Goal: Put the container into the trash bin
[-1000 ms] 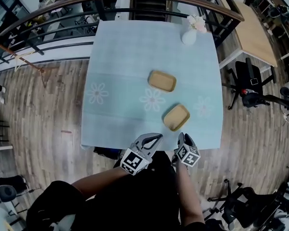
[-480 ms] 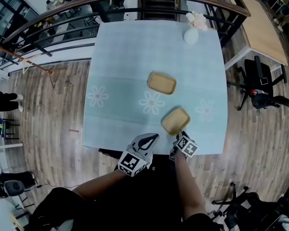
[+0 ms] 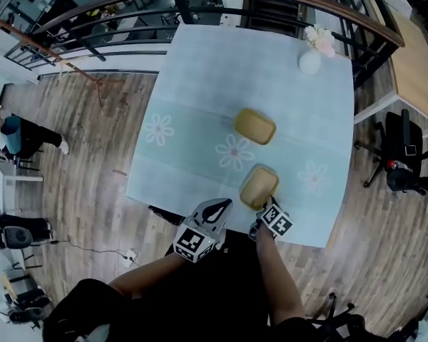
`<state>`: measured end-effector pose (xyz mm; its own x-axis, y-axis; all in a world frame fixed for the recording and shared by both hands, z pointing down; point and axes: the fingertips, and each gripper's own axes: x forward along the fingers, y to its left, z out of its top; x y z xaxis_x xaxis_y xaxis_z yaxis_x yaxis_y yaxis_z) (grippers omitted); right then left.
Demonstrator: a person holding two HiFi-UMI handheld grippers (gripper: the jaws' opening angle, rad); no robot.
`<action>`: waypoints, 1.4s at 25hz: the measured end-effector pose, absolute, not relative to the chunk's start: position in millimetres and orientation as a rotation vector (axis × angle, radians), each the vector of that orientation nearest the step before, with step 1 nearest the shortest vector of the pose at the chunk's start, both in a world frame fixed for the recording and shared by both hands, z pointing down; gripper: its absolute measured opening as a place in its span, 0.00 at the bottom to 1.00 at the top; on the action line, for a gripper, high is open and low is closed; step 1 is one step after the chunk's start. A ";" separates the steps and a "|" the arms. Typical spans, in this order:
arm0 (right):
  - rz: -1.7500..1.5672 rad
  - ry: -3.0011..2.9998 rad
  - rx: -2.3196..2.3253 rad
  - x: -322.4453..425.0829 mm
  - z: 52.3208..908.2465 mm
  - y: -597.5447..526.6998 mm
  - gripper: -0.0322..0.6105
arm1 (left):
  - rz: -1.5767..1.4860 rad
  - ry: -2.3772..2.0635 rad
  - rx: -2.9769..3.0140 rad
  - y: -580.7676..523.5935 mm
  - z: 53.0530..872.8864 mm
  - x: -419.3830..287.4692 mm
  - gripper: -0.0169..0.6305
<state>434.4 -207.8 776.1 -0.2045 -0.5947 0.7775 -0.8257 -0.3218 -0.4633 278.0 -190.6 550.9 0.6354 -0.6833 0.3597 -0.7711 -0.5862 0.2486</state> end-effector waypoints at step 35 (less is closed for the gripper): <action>0.937 -2.328 0.642 1.1 681.8 -87.2 0.12 | -0.008 -1.941 1.974 -16.0 554.1 -67.7 0.05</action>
